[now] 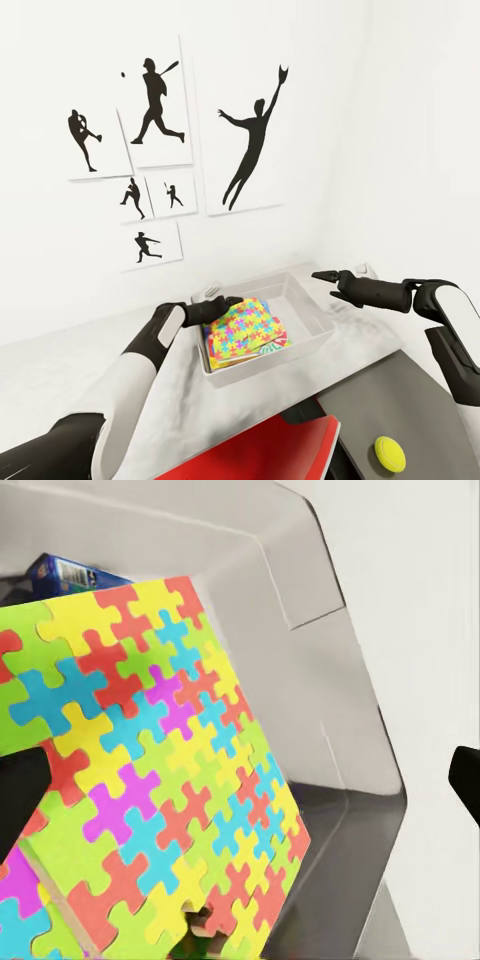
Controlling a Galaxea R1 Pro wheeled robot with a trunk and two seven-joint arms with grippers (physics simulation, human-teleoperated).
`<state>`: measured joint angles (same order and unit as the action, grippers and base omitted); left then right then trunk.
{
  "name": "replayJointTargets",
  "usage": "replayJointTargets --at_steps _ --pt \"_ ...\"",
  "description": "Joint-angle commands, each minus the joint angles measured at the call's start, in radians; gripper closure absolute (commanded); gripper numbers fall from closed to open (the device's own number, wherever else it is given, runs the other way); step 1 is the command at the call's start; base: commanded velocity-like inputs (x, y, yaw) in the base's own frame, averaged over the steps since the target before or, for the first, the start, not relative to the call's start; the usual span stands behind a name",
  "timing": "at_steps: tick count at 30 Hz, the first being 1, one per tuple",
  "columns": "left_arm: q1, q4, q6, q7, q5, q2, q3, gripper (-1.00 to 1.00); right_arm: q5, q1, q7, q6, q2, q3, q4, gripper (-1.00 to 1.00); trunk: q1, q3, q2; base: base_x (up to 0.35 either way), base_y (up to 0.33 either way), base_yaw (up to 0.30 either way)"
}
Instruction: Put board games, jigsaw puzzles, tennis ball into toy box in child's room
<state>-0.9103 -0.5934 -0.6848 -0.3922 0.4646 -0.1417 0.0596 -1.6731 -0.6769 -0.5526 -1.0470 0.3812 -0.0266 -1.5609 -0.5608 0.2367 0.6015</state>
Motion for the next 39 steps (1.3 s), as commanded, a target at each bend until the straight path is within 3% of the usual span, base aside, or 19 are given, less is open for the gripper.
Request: replayJointTargets --at_steps 1,8,12,16,26,34,38,39 --pt "-0.001 -0.006 -0.014 -0.014 0.000 -0.001 0.006 -1.00 -0.010 -0.001 -0.010 0.000 0.001 -0.001 -0.001 -1.00 0.000 0.002 0.001 0.000 0.000 0.000" --pt "0.000 -0.049 -0.055 -0.096 0.000 0.003 0.004 -1.00 -0.010 -0.001 -0.010 0.000 0.001 -0.001 -0.001 -1.00 0.000 0.002 0.001 0.000 0.000 0.000" --pt "0.002 -0.083 -0.070 -0.186 0.000 0.012 0.013 -1.00 -0.010 -0.001 -0.010 0.000 0.001 -0.001 -0.001 -1.00 0.000 0.002 0.001 0.000 0.000 0.000" --pt "0.005 -0.102 -0.088 -0.304 0.000 0.035 0.026 -1.00 -0.010 -0.001 -0.009 0.000 0.001 -0.001 -0.001 -1.00 0.000 0.002 0.001 0.000 0.000 0.000" --pt "0.007 -0.106 -0.134 -0.480 -0.001 0.118 0.029 -1.00 -0.010 -0.001 -0.008 0.000 0.001 -0.001 -0.001 -1.00 0.000 -0.004 0.001 0.000 0.000 -0.039" --pt "0.008 -0.108 -0.176 -0.651 -0.001 0.239 0.030 -1.00 -0.010 -0.001 -0.007 0.000 0.001 -0.001 -0.001 -1.00 0.000 -0.016 0.001 0.000 0.000 -0.095" --pt "0.009 -0.110 -0.197 -0.758 -0.003 0.325 0.027 -1.00 -0.010 -0.001 -0.007 0.000 0.001 -0.001 -0.001 -1.00 0.000 -0.022 0.001 0.000 0.000 -0.097" --pt "0.010 -0.110 -0.200 -0.789 -0.003 0.360 0.027 -1.00 -0.010 -0.001 -0.007 0.000 0.001 0.000 -0.001 -1.00 0.000 -0.023 0.001 0.000 0.000 -0.092"
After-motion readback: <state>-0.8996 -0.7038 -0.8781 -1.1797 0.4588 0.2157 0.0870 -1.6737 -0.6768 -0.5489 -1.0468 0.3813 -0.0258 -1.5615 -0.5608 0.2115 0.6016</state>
